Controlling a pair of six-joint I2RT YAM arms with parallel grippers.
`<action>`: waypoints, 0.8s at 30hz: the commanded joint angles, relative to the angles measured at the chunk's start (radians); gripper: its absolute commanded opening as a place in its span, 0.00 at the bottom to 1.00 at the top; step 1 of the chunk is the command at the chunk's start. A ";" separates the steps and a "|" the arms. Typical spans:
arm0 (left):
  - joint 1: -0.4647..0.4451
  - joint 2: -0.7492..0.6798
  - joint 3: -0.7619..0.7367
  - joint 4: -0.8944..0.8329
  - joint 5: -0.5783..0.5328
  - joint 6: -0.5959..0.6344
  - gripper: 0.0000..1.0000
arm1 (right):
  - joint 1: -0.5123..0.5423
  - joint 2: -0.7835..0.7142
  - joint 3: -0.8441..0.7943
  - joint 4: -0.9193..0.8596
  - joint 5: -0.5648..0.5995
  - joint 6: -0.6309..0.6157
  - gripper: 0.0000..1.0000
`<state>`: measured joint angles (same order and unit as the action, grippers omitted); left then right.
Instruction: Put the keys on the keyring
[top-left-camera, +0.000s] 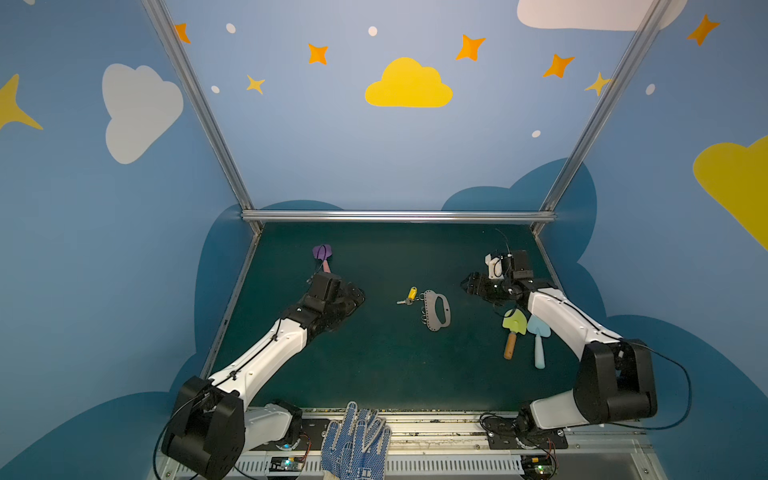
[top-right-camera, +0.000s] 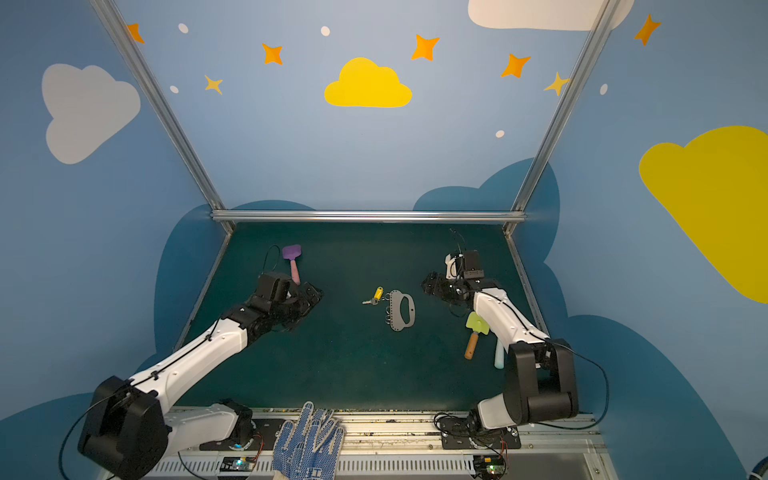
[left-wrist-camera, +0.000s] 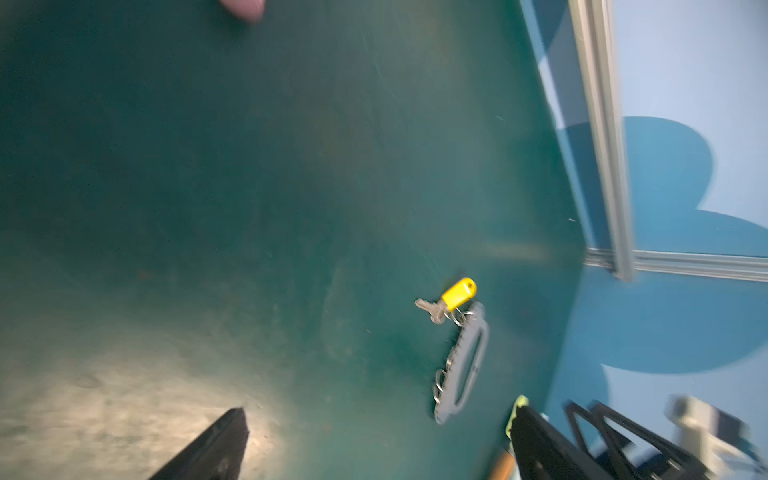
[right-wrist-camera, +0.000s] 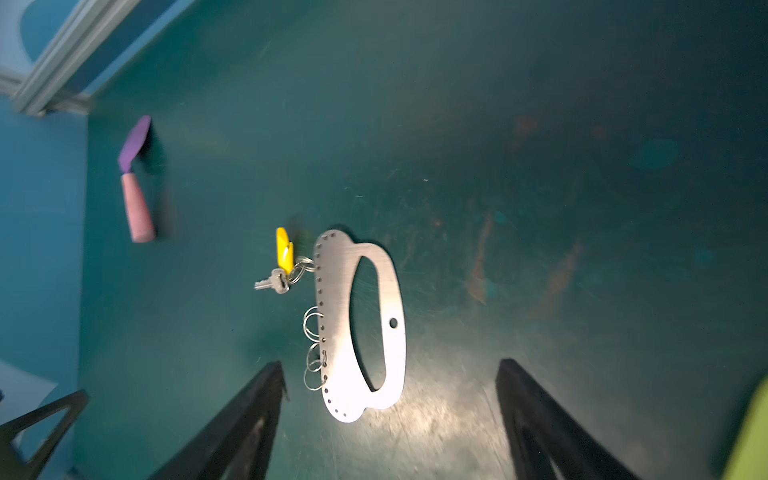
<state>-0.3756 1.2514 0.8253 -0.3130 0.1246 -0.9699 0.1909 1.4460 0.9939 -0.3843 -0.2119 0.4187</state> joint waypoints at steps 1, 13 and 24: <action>0.013 0.051 0.124 -0.232 -0.195 0.142 1.00 | 0.019 -0.017 0.050 -0.120 0.283 -0.032 0.85; 0.183 0.096 0.070 0.051 -0.556 0.751 1.00 | 0.034 -0.159 -0.310 0.437 0.809 -0.284 0.87; 0.291 0.199 -0.274 0.802 -0.468 0.944 1.00 | -0.005 -0.090 -0.606 1.116 0.598 -0.453 0.87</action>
<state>-0.0875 1.4368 0.5800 0.2333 -0.3763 -0.1085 0.1909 1.3396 0.4301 0.4667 0.4644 0.0277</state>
